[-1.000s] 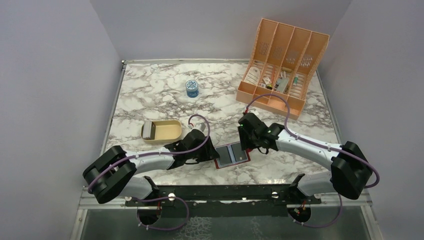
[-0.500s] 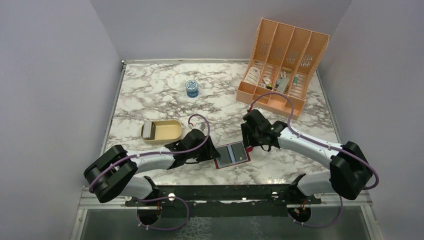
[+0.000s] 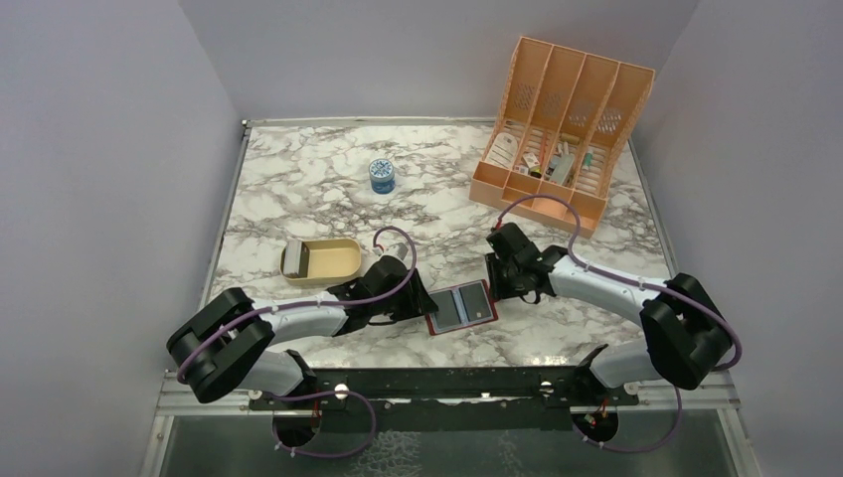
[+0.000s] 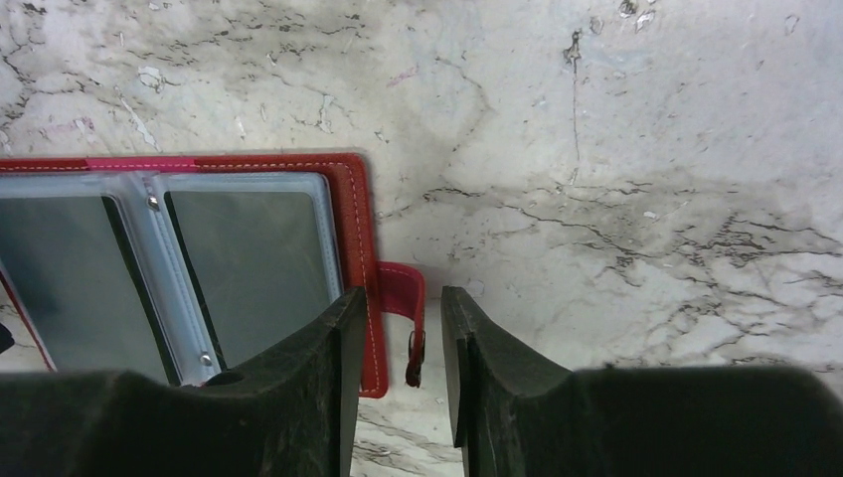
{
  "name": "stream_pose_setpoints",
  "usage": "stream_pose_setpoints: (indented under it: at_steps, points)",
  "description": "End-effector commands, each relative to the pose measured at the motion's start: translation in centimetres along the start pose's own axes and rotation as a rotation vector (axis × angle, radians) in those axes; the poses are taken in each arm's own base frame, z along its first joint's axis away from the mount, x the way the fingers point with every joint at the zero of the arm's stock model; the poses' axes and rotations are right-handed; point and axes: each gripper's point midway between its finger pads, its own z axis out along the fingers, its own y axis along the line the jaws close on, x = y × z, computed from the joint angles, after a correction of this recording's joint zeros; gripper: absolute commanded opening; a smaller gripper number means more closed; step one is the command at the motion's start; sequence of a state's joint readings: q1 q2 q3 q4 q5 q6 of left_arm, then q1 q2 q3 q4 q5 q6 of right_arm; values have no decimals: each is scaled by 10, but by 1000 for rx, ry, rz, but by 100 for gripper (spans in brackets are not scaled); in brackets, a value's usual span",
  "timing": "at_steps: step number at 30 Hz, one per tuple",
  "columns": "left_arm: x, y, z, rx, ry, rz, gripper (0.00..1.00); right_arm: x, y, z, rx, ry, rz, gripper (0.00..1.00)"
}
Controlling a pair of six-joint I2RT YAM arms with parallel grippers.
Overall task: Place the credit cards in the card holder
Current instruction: Close the card holder at the center of the board.
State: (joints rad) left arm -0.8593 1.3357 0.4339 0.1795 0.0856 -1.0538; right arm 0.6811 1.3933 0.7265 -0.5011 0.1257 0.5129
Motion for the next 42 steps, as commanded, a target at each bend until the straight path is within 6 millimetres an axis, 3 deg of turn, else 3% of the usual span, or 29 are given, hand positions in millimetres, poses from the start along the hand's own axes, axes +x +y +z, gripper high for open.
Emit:
stream_pose_setpoints:
  at_steps: [1,12,26,42]
  points:
    - [-2,-5,2,17,2,-14,49,-1,7,6,-42,-7,5,32]
    - [-7,-25,2,103,-3,-48,50,13,14,12,-93,26,30,20]
    - [-21,-65,-15,240,-33,-62,50,20,23,11,-153,35,52,18]
    - [-28,-93,-27,372,-58,-39,50,22,44,8,-249,37,64,15]
